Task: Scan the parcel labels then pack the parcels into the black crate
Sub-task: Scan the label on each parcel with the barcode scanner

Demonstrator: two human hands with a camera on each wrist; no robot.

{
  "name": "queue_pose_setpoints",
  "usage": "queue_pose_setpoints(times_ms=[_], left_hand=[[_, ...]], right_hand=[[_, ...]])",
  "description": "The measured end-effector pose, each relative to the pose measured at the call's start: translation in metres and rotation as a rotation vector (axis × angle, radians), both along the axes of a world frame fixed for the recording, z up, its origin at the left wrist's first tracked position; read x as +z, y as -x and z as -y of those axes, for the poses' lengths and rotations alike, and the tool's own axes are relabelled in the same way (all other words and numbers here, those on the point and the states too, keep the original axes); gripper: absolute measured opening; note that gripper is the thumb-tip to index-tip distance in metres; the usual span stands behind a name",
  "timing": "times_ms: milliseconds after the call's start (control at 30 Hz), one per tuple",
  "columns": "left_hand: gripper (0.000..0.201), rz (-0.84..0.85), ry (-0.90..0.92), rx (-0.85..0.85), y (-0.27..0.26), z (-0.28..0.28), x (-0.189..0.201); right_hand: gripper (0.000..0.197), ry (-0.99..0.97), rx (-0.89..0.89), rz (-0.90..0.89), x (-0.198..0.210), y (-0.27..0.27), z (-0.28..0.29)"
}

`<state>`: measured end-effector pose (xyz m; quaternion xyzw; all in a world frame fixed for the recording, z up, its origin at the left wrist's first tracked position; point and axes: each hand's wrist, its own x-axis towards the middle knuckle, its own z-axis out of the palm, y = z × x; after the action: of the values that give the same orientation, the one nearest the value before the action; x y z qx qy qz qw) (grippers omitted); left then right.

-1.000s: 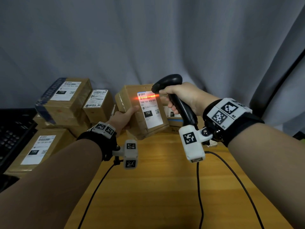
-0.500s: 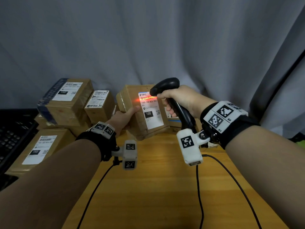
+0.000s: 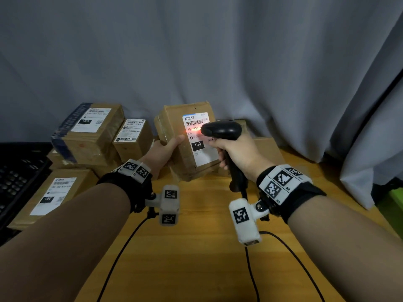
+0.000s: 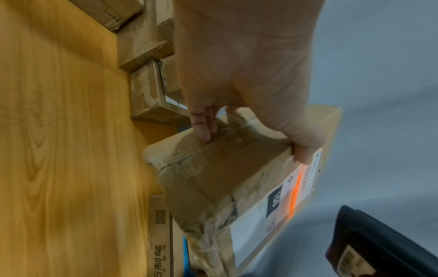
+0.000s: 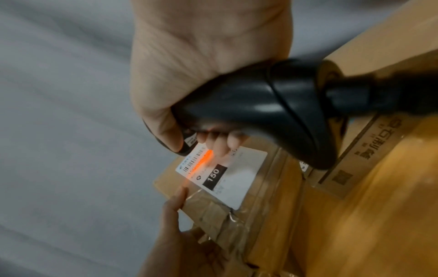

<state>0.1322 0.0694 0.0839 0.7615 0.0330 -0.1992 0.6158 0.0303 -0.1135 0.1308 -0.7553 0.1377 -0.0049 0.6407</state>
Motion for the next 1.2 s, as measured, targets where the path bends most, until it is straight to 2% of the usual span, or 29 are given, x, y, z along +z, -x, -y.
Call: queue_pose_setpoints(times_ms=[100, 133, 200, 300, 400, 533, 567, 700, 900, 1067, 1200], left_hand=[[0.056, 0.051, -0.044, 0.037, 0.001, 0.001, -0.002], [0.062, 0.064, -0.074, 0.054, 0.001, 0.001, -0.002], [0.095, 0.085, -0.152, 0.088, -0.001, -0.001, -0.006], [0.129, 0.100, -0.244, 0.105, -0.006, -0.007, -0.015], [0.131, 0.091, -0.292, 0.096, -0.011, -0.012, -0.021], [0.151, 0.082, -0.315, 0.083, -0.018, -0.020, -0.029], [0.148, 0.082, -0.316, 0.081, -0.017, -0.021, -0.028], [0.115, 0.068, -0.317, 0.093, -0.010, -0.018, -0.022], [0.109, 0.054, -0.232, 0.051, -0.006, -0.014, -0.025], [0.069, 0.025, -0.203, 0.011, 0.001, -0.015, -0.023], [0.081, -0.072, -0.209, 0.017, 0.010, -0.034, -0.032]], right_hand=[[0.020, -0.023, 0.015, -0.035, 0.004, -0.001, 0.002], [0.021, -0.025, 0.018, -0.037, 0.008, -0.001, 0.003], [0.021, -0.024, 0.009, -0.034, 0.015, 0.000, 0.005], [0.020, -0.012, 0.019, -0.041, 0.021, 0.003, 0.008], [0.019, 0.004, 0.054, -0.050, 0.022, 0.008, 0.010], [0.017, -0.004, 0.058, -0.049, 0.021, 0.018, 0.015], [0.017, -0.010, 0.055, -0.045, 0.019, 0.019, 0.016], [0.016, 0.006, 0.053, -0.046, 0.010, 0.021, 0.018], [0.017, -0.021, 0.011, -0.052, -0.007, 0.016, 0.013], [0.007, -0.132, -0.007, 0.036, -0.022, 0.013, 0.012], [0.015, -0.177, -0.053, -0.043, -0.043, 0.003, 0.007]])
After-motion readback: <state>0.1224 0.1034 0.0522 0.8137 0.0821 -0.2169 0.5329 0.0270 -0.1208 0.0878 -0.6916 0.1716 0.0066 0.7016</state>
